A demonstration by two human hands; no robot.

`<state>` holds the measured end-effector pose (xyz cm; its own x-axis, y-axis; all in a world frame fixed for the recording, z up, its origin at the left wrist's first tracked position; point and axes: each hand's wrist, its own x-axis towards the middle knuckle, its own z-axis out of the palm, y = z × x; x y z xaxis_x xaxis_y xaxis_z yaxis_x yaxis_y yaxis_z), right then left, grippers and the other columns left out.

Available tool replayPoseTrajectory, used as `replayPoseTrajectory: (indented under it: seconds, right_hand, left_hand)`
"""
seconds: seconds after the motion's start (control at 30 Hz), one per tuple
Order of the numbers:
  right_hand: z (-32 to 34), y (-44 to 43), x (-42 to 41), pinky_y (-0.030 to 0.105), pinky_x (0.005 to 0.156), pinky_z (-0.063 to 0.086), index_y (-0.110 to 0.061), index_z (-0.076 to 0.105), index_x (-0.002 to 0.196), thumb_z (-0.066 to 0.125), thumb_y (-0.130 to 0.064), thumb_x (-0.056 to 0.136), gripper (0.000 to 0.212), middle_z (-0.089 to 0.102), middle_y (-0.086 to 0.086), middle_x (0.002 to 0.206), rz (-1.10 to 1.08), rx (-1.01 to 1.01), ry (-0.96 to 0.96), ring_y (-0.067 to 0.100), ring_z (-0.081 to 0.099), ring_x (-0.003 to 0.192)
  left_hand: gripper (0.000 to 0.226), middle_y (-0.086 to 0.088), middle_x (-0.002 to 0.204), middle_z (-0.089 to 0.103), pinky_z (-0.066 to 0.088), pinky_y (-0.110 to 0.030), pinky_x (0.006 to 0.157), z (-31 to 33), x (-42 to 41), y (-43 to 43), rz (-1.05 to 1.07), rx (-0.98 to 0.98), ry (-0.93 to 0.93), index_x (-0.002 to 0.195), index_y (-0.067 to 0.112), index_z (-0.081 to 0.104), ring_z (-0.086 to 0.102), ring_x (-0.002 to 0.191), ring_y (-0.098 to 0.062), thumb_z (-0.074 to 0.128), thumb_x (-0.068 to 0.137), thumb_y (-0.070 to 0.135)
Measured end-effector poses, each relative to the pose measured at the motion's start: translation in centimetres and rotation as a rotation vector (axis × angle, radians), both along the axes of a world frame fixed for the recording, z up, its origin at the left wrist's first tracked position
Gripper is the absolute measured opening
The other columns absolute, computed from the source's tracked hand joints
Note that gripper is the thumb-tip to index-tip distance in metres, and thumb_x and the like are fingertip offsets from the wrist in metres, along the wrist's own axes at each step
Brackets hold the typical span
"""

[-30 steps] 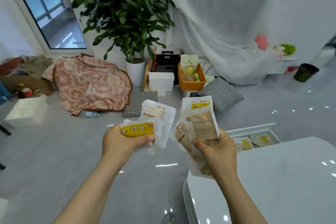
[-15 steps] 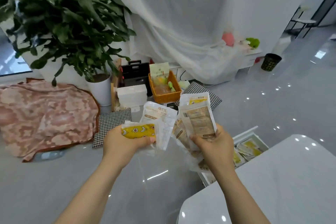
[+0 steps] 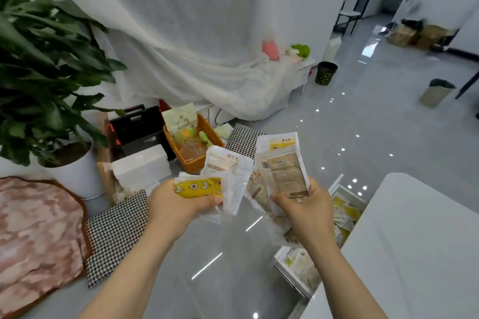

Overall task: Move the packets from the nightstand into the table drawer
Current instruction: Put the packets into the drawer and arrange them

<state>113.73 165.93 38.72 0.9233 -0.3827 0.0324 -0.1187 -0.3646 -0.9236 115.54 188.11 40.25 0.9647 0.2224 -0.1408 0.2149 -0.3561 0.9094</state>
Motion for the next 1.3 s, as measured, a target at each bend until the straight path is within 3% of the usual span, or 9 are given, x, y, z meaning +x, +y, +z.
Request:
replayPoseTrajectory:
  seconds: [0.13, 0.4, 0.57, 0.77, 0.87, 0.93, 1.03, 1.13, 1.3]
  right_hand:
    - [-0.8, 1.5, 3.2, 0.029, 0.069, 0.055, -0.024, 0.07, 0.091, 0.082, -0.018, 0.068, 0.027, 0.071, -0.015, 0.078, -0.138, -0.005, 0.024, 0.004, 0.067, 0.076]
    - [-2.7, 0.9, 8.4, 0.033, 0.07, 0.057, -0.026, 0.069, 0.086, 0.081, -0.019, 0.068, 0.023, 0.071, -0.013, 0.076, -0.32, -0.006, 0.088, 0.004, 0.068, 0.074]
    - [-4.1, -1.5, 12.9, 0.032, 0.071, 0.059, -0.026, 0.07, 0.089, 0.081, -0.018, 0.07, 0.023, 0.071, -0.014, 0.077, -0.418, 0.041, 0.11, 0.002, 0.068, 0.074]
    - [-5.1, -5.4, 18.8, 0.035, 0.072, 0.059, -0.024, 0.07, 0.089, 0.081, -0.019, 0.068, 0.024, 0.071, -0.012, 0.079, -0.551, 0.081, 0.138, 0.005, 0.068, 0.075]
    - [-4.9, -7.2, 21.0, 0.025, 0.066, 0.054, -0.021, 0.07, 0.093, 0.08, -0.017, 0.069, 0.027, 0.071, -0.011, 0.082, -0.604, 0.07, 0.147, 0.004, 0.066, 0.076]
    - [-4.7, -8.2, 22.0, 0.021, 0.065, 0.052, -0.021, 0.069, 0.093, 0.08, -0.016, 0.069, 0.027, 0.07, -0.011, 0.084, -0.65, 0.069, 0.142, 0.004, 0.066, 0.077]
    - [-4.9, -9.5, 23.4, 0.026, 0.069, 0.054, -0.025, 0.067, 0.09, 0.08, -0.016, 0.069, 0.025, 0.071, -0.012, 0.083, -0.731, 0.078, 0.152, 0.005, 0.067, 0.078]
    - [-5.5, -10.6, 24.7, 0.027, 0.071, 0.056, -0.023, 0.068, 0.092, 0.081, -0.019, 0.069, 0.027, 0.072, -0.011, 0.086, -0.82, 0.075, 0.166, 0.006, 0.068, 0.08]
    - [-5.7, -11.5, 28.1, 0.032, 0.072, 0.057, -0.024, 0.066, 0.087, 0.079, -0.016, 0.07, 0.023, 0.072, -0.01, 0.082, -1.012, 0.087, 0.172, 0.008, 0.068, 0.077]
  left_hand:
    - [0.034, 0.012, 0.076, 0.069, 0.043, -0.017, 0.058, 0.3, 5.7, 1.2, -0.126, 0.015, 0.024, 0.081, 0.023, 0.072, 0.062, 0.074, -0.001, 0.09, 0.054, 0.03]
    - [0.029, 0.008, 0.07, 0.073, 0.046, -0.015, 0.056, -1.6, 15.2, -0.6, -0.312, -0.004, 0.067, 0.075, 0.021, 0.073, 0.065, 0.064, 0.0, 0.092, 0.052, 0.024]
    - [0.026, 0.013, 0.068, 0.072, 0.04, -0.005, 0.047, -2.5, 22.1, -3.9, -0.436, 0.051, 0.062, 0.071, 0.02, 0.073, 0.063, 0.058, 0.007, 0.091, 0.054, 0.024]
    - [0.032, 0.005, 0.07, 0.073, 0.042, -0.007, 0.047, -2.9, 30.5, -8.6, -0.55, 0.106, 0.082, 0.076, 0.015, 0.074, 0.064, 0.057, 0.004, 0.092, 0.051, 0.022]
    - [0.032, 0.005, 0.073, 0.072, 0.048, -0.02, 0.057, -3.3, 33.6, -11.0, -0.6, 0.141, 0.089, 0.076, 0.018, 0.074, 0.066, 0.067, -0.005, 0.091, 0.052, 0.028]
    - [0.028, 0.008, 0.074, 0.071, 0.045, -0.02, 0.057, -3.4, 35.4, -12.8, -0.659, 0.151, 0.095, 0.074, 0.02, 0.072, 0.063, 0.069, -0.004, 0.09, 0.054, 0.028]
    - [0.029, 0.008, 0.074, 0.072, 0.047, -0.017, 0.058, -3.9, 38.3, -15.2, -0.75, 0.133, 0.118, 0.076, 0.019, 0.073, 0.065, 0.069, -0.003, 0.091, 0.053, 0.025]
    - [0.03, 0.006, 0.075, 0.073, 0.054, -0.029, 0.07, -4.4, 41.6, -17.7, -0.838, 0.126, 0.114, 0.075, 0.021, 0.073, 0.069, 0.073, -0.011, 0.091, 0.052, 0.027]
    - [0.031, 0.015, 0.066, 0.068, 0.042, -0.007, 0.047, -4.3, 47.5, -22.1, -1.026, 0.109, 0.14, 0.076, 0.024, 0.067, 0.061, 0.065, 0.003, 0.09, 0.055, 0.025]
